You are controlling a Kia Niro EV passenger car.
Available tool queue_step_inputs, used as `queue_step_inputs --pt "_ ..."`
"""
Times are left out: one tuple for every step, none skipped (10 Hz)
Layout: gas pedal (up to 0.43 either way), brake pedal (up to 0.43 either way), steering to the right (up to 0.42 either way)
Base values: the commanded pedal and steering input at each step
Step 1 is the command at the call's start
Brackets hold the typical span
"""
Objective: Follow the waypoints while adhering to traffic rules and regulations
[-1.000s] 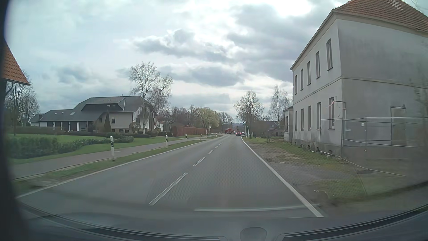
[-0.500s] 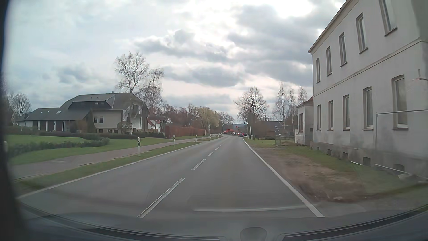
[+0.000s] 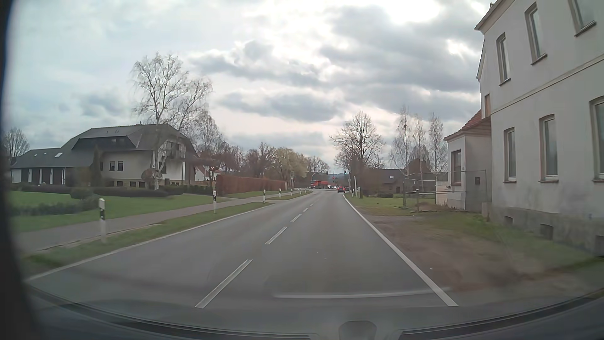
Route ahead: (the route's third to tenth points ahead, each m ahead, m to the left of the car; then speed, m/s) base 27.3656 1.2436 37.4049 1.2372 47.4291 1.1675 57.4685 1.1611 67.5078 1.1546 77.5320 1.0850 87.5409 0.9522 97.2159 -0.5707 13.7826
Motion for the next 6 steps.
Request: queue_step_inputs --pt "0.15 0.0 0.008" --pt "0.15 0.0 0.008" --pt "0.15 0.0 0.008" --pt "0.15 0.0 0.009" --pt "0.15 0.0 0.008" --pt "0.15 0.0 0.009"
